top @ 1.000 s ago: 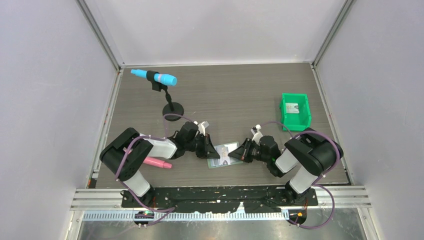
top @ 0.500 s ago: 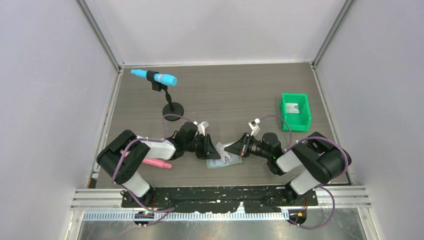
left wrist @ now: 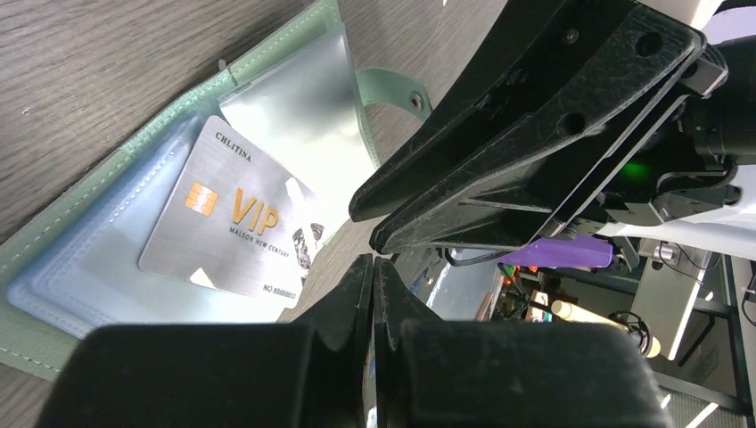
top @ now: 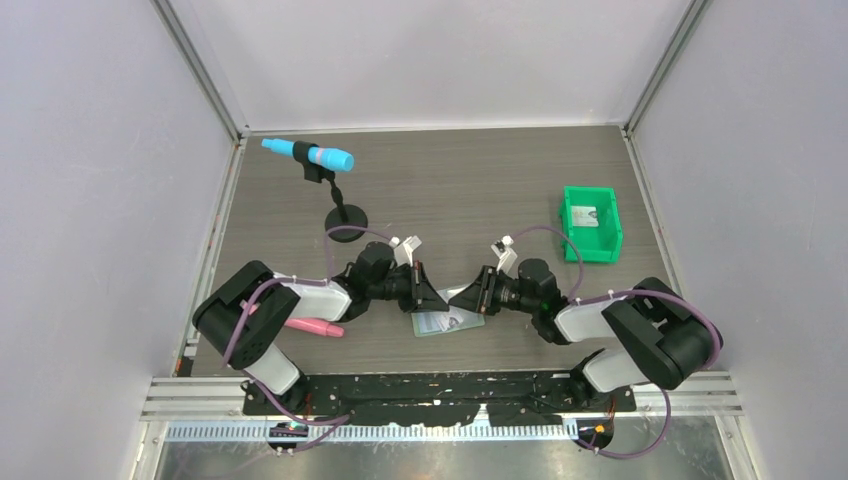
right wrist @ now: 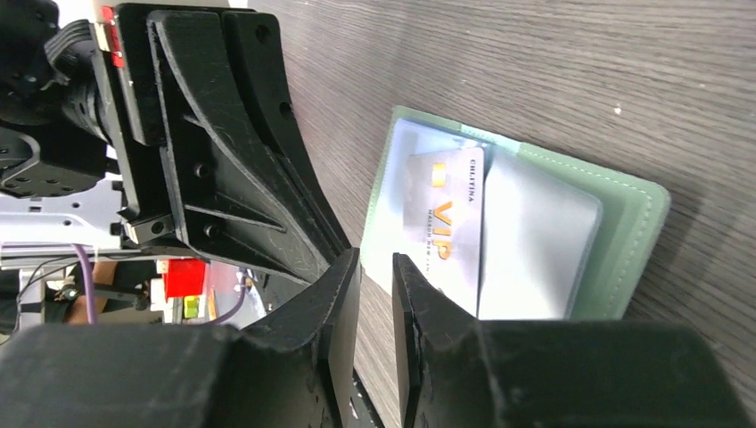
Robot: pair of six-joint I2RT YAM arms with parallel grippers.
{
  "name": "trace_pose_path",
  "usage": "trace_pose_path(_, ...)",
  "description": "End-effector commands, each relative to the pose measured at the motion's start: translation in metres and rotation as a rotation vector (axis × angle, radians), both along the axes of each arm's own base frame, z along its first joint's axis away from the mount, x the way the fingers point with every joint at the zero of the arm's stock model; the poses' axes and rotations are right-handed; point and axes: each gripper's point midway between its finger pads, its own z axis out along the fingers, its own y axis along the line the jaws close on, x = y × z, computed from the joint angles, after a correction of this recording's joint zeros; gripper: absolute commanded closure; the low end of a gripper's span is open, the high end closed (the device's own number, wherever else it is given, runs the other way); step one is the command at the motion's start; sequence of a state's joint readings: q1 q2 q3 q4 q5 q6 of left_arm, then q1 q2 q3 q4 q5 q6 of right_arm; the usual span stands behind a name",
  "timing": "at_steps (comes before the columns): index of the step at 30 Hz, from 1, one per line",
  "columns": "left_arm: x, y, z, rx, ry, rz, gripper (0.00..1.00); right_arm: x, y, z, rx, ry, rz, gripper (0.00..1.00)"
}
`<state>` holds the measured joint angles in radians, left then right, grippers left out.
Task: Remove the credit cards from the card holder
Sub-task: Remove the credit card from the card holder.
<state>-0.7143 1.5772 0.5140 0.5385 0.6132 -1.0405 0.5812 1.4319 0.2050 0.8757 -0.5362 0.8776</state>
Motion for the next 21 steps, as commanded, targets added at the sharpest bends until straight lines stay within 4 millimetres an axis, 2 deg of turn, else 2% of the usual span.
trace_pose_path(1, 0.006, -0.005, 0.006, -0.032, -0.05, -0.007, 0.98, 0.009, 0.0, 0.001, -0.048, -0.041, -0.01, 0.72)
trace_pose_path(4, 0.007, 0.003, 0.008, -0.007, -0.075, 0.011, 0.96, 0.011, -0.004, -0.005, -0.082, -0.024, -0.037, 0.71)
trace_pose_path(12, 0.017, 0.041, -0.015, 0.298, -0.143, 0.064, 0.86, 0.016, -0.015, -0.016, -0.212, -0.037, -0.07, 0.58)
trace_pose_path(18, 0.02, 0.039, -0.033, 0.327, -0.124, 0.057, 0.89, 0.022, -0.008, -0.016, -0.23, -0.047, -0.057, 0.54)
trace_pose_path(21, 0.019, 0.035, -0.045, 0.322, -0.096, 0.043, 0.91, 0.021, -0.005, -0.024, -0.253, -0.036, -0.045, 0.54)
